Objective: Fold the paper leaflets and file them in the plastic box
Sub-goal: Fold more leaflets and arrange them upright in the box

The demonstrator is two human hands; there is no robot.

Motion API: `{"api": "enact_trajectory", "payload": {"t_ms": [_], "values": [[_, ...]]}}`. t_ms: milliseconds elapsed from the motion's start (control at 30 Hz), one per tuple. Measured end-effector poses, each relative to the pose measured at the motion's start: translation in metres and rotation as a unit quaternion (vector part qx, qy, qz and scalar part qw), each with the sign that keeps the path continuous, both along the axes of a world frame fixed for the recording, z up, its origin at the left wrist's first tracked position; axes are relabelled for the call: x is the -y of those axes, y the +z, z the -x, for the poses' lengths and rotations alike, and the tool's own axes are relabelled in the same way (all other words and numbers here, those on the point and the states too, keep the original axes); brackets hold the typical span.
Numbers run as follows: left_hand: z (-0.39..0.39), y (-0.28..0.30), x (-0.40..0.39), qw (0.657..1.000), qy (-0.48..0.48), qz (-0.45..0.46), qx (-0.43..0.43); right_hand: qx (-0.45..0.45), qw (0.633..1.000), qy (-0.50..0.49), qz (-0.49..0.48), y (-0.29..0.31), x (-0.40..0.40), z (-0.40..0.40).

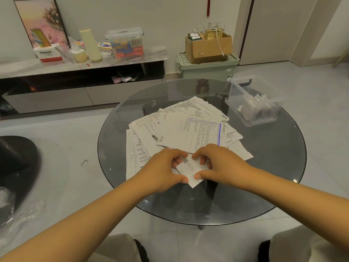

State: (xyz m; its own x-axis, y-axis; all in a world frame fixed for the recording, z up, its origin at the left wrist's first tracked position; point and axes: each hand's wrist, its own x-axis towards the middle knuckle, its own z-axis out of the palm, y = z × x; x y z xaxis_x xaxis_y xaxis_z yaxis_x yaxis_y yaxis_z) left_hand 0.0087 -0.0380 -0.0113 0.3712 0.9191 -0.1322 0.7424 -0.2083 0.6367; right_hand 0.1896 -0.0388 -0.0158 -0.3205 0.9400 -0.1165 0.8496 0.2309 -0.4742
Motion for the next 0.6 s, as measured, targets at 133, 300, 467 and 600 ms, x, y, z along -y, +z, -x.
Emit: {"api": "enact_trajectory", "payload": {"t_ms": [133,300,467,600], "values": [[-0.004,0.004,0.000,1.000,0.007,0.021,0.022,0.009,1.000,-0.002,-0.001,0.003,0.002,0.001],[-0.005,0.003,-0.001,0.995,0.036,0.044,0.078,-0.023,0.999,-0.010,0.023,0.003,0.003,-0.003],[-0.010,0.013,-0.008,0.965,0.118,0.097,0.213,-0.156,0.980,-0.074,0.103,0.017,-0.003,-0.016],[-0.021,0.027,-0.022,0.932,0.153,0.126,0.303,-0.216,0.967,-0.112,0.075,0.037,-0.009,-0.030]]}}
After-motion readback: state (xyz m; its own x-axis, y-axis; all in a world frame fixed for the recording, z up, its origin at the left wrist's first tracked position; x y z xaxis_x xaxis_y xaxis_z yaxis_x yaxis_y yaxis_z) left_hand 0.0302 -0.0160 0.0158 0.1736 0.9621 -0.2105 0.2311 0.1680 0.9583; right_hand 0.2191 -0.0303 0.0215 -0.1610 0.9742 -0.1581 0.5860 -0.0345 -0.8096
